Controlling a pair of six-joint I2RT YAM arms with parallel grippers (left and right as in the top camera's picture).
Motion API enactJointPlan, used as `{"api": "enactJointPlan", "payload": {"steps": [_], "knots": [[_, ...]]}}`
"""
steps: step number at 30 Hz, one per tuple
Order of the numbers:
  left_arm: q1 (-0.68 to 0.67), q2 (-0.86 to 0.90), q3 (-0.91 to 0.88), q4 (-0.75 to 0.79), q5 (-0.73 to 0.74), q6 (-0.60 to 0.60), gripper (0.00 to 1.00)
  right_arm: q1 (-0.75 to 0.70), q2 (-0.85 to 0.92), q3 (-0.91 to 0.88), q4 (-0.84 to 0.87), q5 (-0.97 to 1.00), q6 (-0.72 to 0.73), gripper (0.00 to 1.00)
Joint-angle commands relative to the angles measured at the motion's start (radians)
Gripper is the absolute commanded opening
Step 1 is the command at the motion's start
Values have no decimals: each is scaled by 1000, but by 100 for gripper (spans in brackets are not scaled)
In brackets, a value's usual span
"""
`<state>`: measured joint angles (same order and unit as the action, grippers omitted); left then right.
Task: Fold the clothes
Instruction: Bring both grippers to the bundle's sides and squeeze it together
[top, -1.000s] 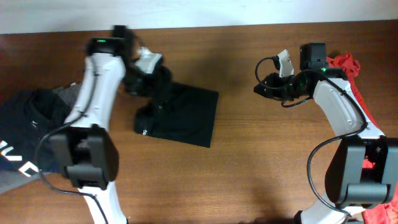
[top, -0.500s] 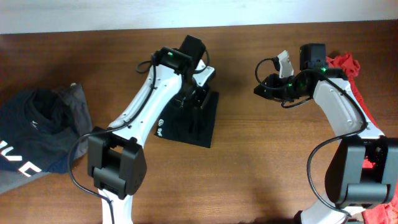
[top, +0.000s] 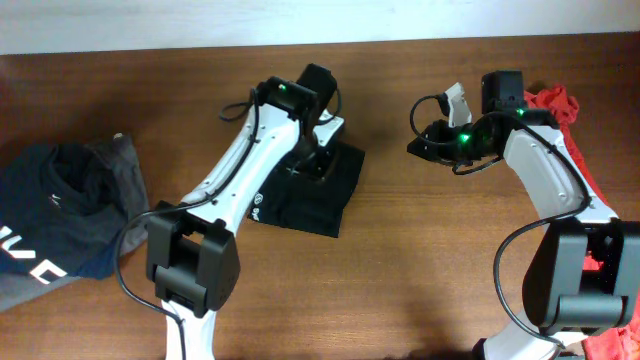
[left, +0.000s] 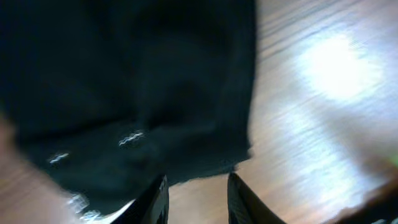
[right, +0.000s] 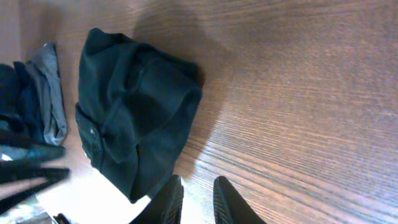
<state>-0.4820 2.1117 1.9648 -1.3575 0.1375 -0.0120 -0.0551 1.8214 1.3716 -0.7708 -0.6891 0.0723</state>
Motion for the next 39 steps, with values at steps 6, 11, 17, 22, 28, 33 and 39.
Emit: {"api": "enactJointPlan", "payload": {"steps": [6,11,17,22,28,33,39], "knots": [[169,-5,49,-14,-72,12,46,138,-34,7,-4,-57,-77,24],[214,14,-46,15,80,91,46,277,-31,6,-43,28,-76,47],[216,16,-205,159,114,119,47,389,-29,-1,-112,255,-31,48],[216,16,-327,290,114,118,47,418,-3,-26,-100,275,-149,48],[216,16,-370,341,114,118,47,438,65,-37,-101,183,-294,48],[216,16,-370,347,114,118,47,461,99,-37,-85,98,-390,50],[216,16,-370,347,114,118,47,491,103,-38,-101,41,-437,50]]}}
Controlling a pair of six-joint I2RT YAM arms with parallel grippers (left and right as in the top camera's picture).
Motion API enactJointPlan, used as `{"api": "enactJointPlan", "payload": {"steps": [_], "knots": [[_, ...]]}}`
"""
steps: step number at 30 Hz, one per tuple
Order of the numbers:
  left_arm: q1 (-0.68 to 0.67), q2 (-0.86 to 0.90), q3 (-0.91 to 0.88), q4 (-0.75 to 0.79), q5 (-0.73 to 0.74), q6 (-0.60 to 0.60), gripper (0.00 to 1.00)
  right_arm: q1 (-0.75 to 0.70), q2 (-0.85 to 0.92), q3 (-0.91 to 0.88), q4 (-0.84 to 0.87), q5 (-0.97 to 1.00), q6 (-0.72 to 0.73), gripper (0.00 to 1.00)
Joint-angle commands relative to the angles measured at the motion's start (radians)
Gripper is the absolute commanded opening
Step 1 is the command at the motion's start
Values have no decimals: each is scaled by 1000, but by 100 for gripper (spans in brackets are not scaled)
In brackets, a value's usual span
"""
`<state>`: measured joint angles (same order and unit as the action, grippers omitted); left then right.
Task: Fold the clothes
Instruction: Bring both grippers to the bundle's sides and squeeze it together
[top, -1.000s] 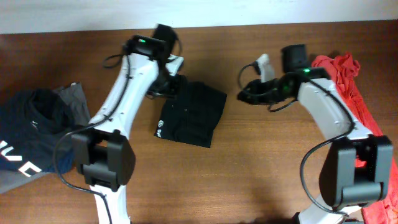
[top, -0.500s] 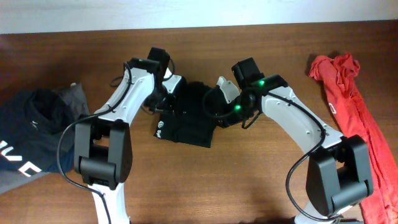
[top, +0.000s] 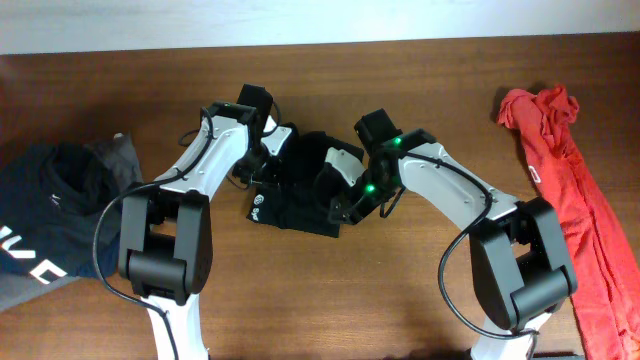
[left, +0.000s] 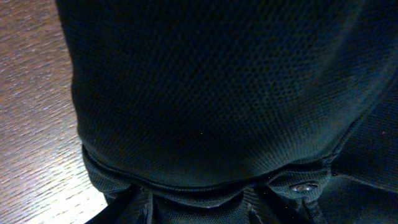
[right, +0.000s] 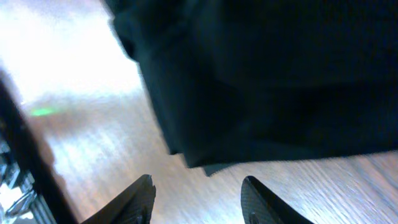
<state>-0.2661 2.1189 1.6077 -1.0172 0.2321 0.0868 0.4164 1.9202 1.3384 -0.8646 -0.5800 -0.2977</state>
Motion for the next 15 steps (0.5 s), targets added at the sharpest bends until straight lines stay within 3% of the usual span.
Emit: {"api": "enactJointPlan", "payload": {"steps": [1,11,14,15], "knots": [[0,9,-13,7,20,19,47,24,4,-5,-6,-76,-69,50],[0,9,-13,6,20,19,47,73,7,-5,78,-37,23,50],[0,9,-13,3,19,19,48,83,7,-5,88,-35,26,31],[0,9,-13,3,19,19,48,83,7,-5,87,-31,27,31]]}}
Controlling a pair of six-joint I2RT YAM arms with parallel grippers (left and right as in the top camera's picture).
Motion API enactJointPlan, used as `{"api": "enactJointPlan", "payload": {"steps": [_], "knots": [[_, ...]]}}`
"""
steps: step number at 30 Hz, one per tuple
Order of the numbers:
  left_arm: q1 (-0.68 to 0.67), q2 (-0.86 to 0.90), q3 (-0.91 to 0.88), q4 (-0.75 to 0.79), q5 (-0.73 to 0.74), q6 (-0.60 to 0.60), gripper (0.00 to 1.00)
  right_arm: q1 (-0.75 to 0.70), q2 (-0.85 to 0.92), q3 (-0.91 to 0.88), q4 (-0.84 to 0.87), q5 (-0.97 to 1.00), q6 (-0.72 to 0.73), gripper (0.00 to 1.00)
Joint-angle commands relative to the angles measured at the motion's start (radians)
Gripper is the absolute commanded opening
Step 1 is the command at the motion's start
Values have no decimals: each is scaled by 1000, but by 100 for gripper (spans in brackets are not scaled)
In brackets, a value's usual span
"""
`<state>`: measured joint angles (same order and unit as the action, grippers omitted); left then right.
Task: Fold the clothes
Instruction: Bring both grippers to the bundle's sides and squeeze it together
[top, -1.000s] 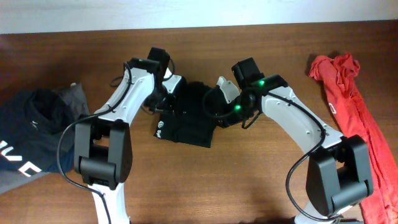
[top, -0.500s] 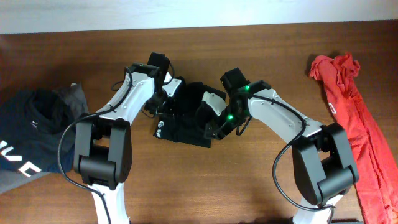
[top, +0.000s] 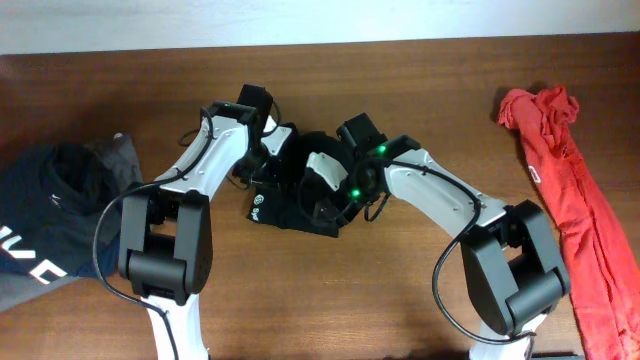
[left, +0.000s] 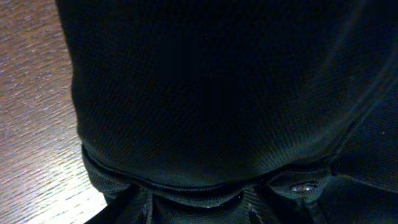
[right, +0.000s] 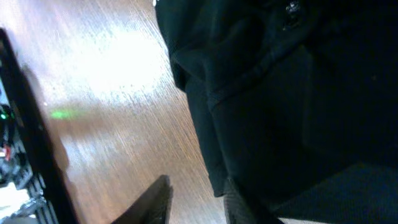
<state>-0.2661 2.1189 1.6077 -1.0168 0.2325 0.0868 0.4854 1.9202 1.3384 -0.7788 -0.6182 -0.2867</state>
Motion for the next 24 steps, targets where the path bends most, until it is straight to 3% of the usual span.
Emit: {"api": "enactJointPlan", "payload": {"steps": [1,2,6,15,24], "knots": [[0,9,-13,0,19,19,48,14,7,-5,0,27,34,36],[0,9,-13,-2,19,19,48,14,7,-5,0,72,73,44],[0,9,-13,-9,19,19,47,12,8,-11,3,171,130,51],[0,9,-13,-9,19,19,48,12,70,-11,39,157,146,52],[0,9,-13,-12,18,19,48,12,36,-11,-8,76,101,11]]}}
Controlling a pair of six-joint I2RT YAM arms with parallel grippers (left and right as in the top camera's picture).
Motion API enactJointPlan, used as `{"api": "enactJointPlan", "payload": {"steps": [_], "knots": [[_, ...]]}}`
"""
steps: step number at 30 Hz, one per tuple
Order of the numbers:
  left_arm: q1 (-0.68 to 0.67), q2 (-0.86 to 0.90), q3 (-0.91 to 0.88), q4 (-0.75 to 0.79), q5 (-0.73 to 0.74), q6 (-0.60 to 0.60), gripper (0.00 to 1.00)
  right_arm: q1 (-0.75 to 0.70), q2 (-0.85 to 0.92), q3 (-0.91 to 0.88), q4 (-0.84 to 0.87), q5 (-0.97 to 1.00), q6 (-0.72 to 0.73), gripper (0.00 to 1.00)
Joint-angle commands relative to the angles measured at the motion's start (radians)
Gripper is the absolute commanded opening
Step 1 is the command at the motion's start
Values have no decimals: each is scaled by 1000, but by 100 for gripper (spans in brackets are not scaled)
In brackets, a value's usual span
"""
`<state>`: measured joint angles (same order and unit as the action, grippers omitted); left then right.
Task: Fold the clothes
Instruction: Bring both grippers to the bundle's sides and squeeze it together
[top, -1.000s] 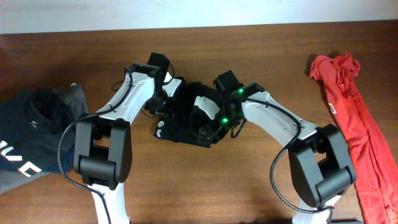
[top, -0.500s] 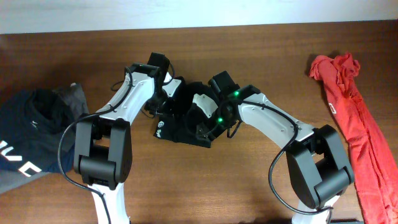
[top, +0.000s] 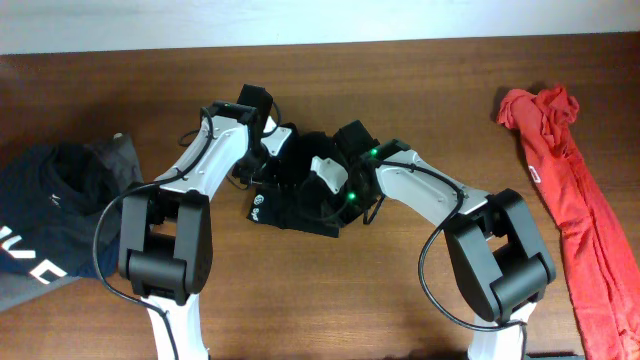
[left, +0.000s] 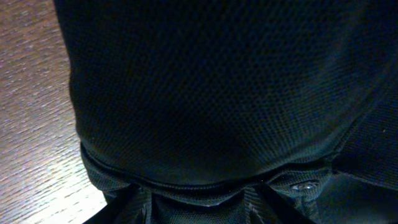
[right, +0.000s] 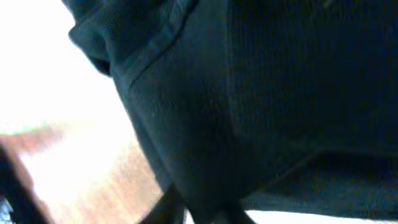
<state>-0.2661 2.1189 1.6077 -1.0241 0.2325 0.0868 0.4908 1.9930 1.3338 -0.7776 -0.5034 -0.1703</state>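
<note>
A black garment (top: 300, 205) lies folded at the table's middle. It fills the left wrist view as black mesh cloth (left: 205, 93) and the right wrist view as dark cloth (right: 280, 93). My left gripper (top: 274, 152) (left: 200, 208) is down on the garment's back left edge, fingers wide apart with the hem and a snap between them. From the right, my right gripper (top: 320, 190) (right: 196, 211) reaches onto the garment's middle, its fingers close together with a fold of the cloth pinched between them.
A heap of navy and grey clothes (top: 60, 220) lies at the left edge of the wooden table (top: 400, 290). A red garment (top: 560, 150) stretches along the right side. Both arms cross over the table's middle.
My right gripper's fingers have come together on a fold of the black garment, and it sits slightly further left. The left gripper and the garment look unchanged.
First my left gripper hovered over the black garment while the right one was off by the red garment. Then both were at the garment, left on its back edge, right open at its right side. The right gripper narrowed, and now pinches the cloth.
</note>
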Motion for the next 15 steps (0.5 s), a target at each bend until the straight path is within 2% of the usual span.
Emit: {"api": "enactJointPlan", "payload": {"steps": [1,3,8,14,15], "knots": [[1,9,-13,-5,18,19,48,6,-53,-6,-13,-39,-15,7],[0,9,-13,-5,15,19,48,5,-89,-6,-26,-26,-8,4],[0,9,-13,-6,15,19,48,6,-179,-6,-111,114,7,4],[1,9,-13,-5,15,19,49,6,-200,-6,-200,227,7,4],[1,9,-13,-5,15,19,53,6,-199,-6,-212,235,5,4]]}}
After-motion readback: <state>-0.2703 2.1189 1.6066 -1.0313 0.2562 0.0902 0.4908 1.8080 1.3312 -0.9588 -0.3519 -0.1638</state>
